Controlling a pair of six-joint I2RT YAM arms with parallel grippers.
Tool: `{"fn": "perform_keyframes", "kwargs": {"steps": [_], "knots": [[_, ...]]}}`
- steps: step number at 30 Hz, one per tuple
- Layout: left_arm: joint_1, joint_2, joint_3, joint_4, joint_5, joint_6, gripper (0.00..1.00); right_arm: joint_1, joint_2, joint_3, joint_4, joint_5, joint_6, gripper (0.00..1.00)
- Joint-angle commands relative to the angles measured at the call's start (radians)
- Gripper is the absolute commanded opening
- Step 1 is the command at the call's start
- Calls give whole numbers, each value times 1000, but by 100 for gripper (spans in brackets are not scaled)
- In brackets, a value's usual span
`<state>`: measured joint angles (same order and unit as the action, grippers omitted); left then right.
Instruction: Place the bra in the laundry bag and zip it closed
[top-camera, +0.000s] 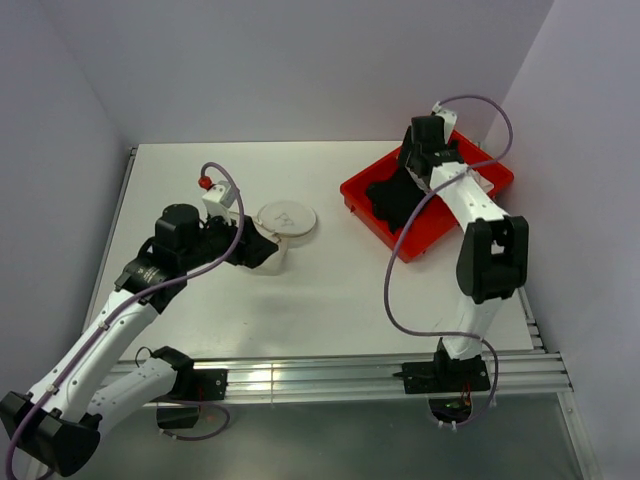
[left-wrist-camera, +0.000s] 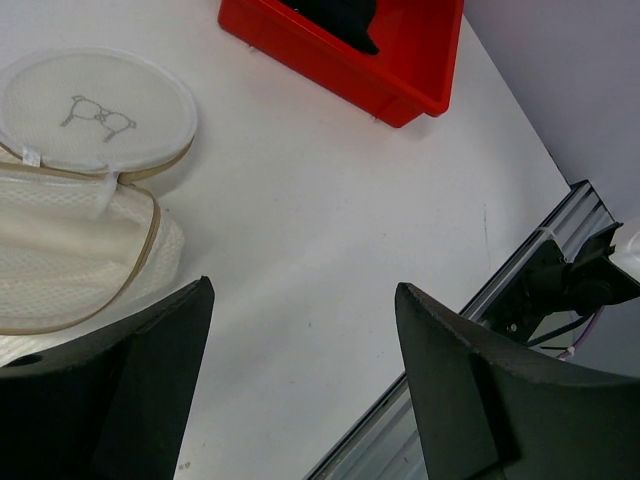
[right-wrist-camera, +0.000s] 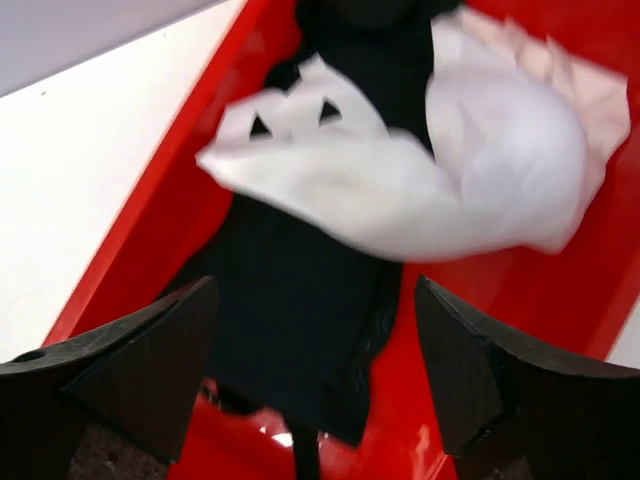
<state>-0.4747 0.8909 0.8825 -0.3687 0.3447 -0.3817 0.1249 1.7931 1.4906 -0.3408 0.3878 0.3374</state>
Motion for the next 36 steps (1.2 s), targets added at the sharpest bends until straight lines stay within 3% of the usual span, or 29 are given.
{"fn": "perform_keyframes", "kwargs": {"steps": [1,5,12,14,15,17,20,23,29,33,36], "knots": [[-5,-13,-8,30,11,20,80,-18,127,180,-116,40,-152,88],[-31,-9,-1,11,-39,32,80,-24,258,315,-181,52,-216,88],[-41,22,4,8,-52,33,79,-48,325,345,-148,56,-239,78],[-41,22,3,10,-64,33,79,-54,339,362,-145,68,-253,53],[-41,22,1,10,-68,33,79,-57,345,365,-144,69,-255,25],[-39,25,3,13,-78,35,79,-64,338,349,-110,80,-261,0],[-38,34,4,11,-93,37,78,-64,263,272,-22,100,-258,0],[-36,45,6,10,-104,37,78,-38,106,156,101,132,-270,0],[-33,37,4,14,-115,24,79,56,-243,-74,180,162,-223,0],[-33,16,-2,33,-102,6,79,208,-493,-251,149,132,-172,0],[-33,19,-2,37,-70,-9,79,411,-636,-378,89,171,-160,0]]}}
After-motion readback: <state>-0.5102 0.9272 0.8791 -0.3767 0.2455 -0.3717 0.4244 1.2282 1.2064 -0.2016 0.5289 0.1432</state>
